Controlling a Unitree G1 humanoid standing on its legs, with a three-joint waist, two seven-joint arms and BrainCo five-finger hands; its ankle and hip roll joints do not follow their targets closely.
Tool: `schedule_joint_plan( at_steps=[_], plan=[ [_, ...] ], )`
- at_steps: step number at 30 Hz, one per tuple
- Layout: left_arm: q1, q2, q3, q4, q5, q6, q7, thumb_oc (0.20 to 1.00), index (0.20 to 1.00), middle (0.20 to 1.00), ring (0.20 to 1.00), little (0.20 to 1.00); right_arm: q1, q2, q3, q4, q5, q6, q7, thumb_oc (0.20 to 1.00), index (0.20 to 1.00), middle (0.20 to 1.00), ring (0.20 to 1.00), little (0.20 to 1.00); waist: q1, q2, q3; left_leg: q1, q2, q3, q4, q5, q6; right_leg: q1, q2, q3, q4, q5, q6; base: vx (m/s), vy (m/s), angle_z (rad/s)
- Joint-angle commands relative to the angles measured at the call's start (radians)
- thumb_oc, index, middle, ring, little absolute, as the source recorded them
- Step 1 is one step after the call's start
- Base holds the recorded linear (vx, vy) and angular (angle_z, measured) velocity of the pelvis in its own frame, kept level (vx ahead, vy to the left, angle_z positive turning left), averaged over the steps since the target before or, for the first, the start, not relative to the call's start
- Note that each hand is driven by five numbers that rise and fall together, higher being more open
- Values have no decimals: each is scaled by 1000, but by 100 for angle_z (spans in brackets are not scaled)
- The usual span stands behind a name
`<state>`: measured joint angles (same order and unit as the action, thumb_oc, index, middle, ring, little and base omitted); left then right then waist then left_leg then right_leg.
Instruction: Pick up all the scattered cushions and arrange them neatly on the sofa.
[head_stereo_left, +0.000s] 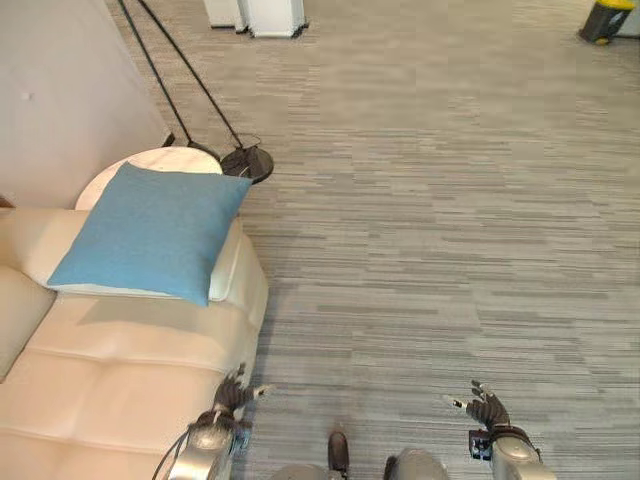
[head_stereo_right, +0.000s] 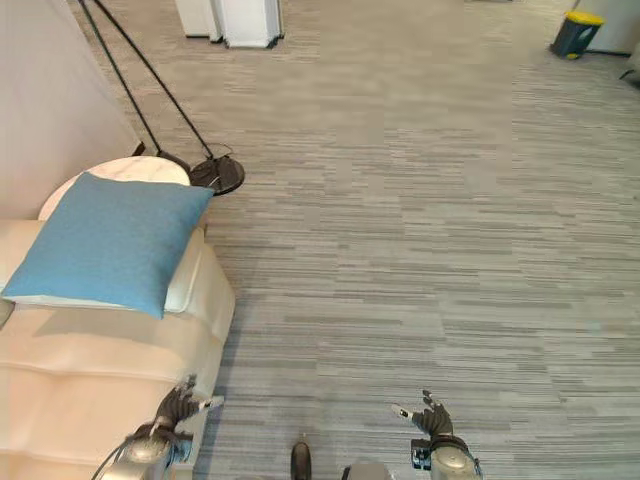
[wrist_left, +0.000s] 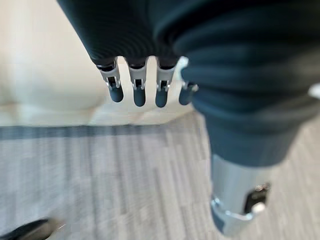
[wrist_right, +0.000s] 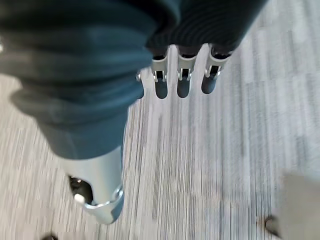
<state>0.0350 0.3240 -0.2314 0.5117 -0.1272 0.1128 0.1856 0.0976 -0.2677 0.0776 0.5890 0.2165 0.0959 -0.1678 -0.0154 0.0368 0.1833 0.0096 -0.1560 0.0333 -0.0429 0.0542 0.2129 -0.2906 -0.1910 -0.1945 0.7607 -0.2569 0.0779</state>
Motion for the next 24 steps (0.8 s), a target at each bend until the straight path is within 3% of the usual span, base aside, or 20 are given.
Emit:
schedule_joint_plan(
  at_steps=[1, 3, 7, 10, 11, 12, 14, 15, 18, 20, 22, 23, 24],
  plan=[
    [15, 38, 46, -50, 37, -32, 0, 1000, 1000, 1000, 1000, 1000, -29, -9, -45, -15, 4, -28, -16, 1000, 1000, 1000, 1000, 1000, 29, 14, 55, 85, 94, 22, -44, -119, -152, 96, 83, 12, -435, 214, 31, 385, -89, 10],
    [19, 32, 72, -36, 25, -37, -3, 1000, 1000, 1000, 1000, 1000, -17, -9, -66, -4, 8, -26, -16, 1000, 1000, 1000, 1000, 1000, 23, -1, 51, 128, 90, -6, -44, -153, -173, 115, 138, 105, -783, 299, 70, 480, -146, 7],
    [32, 18, 104, -24, -9, -42, -4, 1000, 1000, 1000, 1000, 1000, -2, -10, -87, 1, -4, -18, -23, 1000, 1000, 1000, 1000, 1000, 23, -10, 32, 177, 96, -39, -44, -180, -190, 106, 143, 125, -848, 333, 90, 401, -144, 36],
    [46, 3, 122, -7, -42, -46, 2, 1000, 1000, 1000, 1000, 1000, 6, -10, -88, 21, 2, -21, -16, 1000, 1000, 1000, 1000, 1000, 21, -13, 5, 208, 112, -66, -3, -202, -200, 144, 146, 124, -834, 346, 65, 443, -184, 56],
    [50, -6, 127, 10, -62, -46, 1, 1000, 1000, 1000, 1000, 1000, 7, -18, -86, 30, 0, -22, -11, 1000, 1000, 1000, 1000, 1000, 21, -10, -7, 216, 130, -69, 40, -190, -214, 163, 155, 120, -824, 334, 51, 853, -444, 74],
    [56, -29, 138, 40, -116, -45, 3, 1000, 1000, 1000, 1000, 1000, 7, -36, -84, 54, 15, -27, -11, 1000, 1000, 1000, 1000, 1000, 31, -9, -16, 142, 147, -91, 274, -88, -246, 234, 167, 96, -823, 303, 12, 734, -424, 69],
    [52, -30, 133, 53, -122, -42, -2, 1000, 1000, 1000, 1000, 1000, 1, -48, -84, 59, 32, -34, -7, 1000, 1000, 1000, 1000, 1000, 37, -18, 0, 45, 139, -102, 467, -27, -254, 292, 169, 70, -843, 281, -11, 448, -314, 71],
    [48, -28, 132, 48, -124, -41, -1, 1000, 1000, 1000, 1000, 1000, -5, -55, -85, 61, 37, -36, -9, 1000, 1000, 1000, 1000, 1000, 44, -25, 14, -1, 137, -91, 553, -7, -255, 318, 169, 64, -845, 268, -23, 196, -158, 82],
    [41, -24, 132, 61, -129, -40, 3, 1000, 1000, 1000, 1000, 1000, -11, -61, -86, 77, 44, -32, -15, 1000, 1000, 1000, 1000, 1000, 52, -32, 33, -62, 155, -52, 648, -13, -250, 350, 177, 46, -844, 235, -44, 225, -164, 16],
    [32, -24, 124, 69, -130, -36, 3, 1000, 1000, 1000, 1000, 1000, -15, -63, -92, 92, 49, -18, -21, 1000, 1000, 1000, 1000, 1000, 61, -48, 37, -136, 153, 1, 576, -77, -238, 389, 160, 18, -844, 203, -45, 386, -139, 19],
    [33, -23, 122, 68, -124, -36, 4, 1000, 1000, 1000, 1000, 1000, -12, -62, -94, 93, 50, -17, -21, 1000, 1000, 1000, 1000, 1000, 60, -56, 34, -147, 150, 20, 511, -97, -233, 404, 150, 0, -848, 192, -40, 257, -25, 44],
    [33, -19, 112, 58, -109, -32, 4, 1000, 1000, 1000, 1000, 1000, -10, -63, -92, 97, 45, -12, -30, 1000, 1000, 1000, 1000, 1000, 61, -58, 23, -144, 160, 69, 261, -104, -226, 421, 144, -47, -848, 170, -32, 214, -1, 43],
    [34, -19, 112, 58, -109, -32, 4, 1000, 1000, 1000, 1000, 1000, -10, -63, -92, 97, 45, -12, -30, 1000, 1000, 1000, 1000, 1000, 61, -61, 24, -136, 156, 69, 249, -98, -226, 423, 141, -48, -848, 169, -31, 437, 21, 29]
  ],
)
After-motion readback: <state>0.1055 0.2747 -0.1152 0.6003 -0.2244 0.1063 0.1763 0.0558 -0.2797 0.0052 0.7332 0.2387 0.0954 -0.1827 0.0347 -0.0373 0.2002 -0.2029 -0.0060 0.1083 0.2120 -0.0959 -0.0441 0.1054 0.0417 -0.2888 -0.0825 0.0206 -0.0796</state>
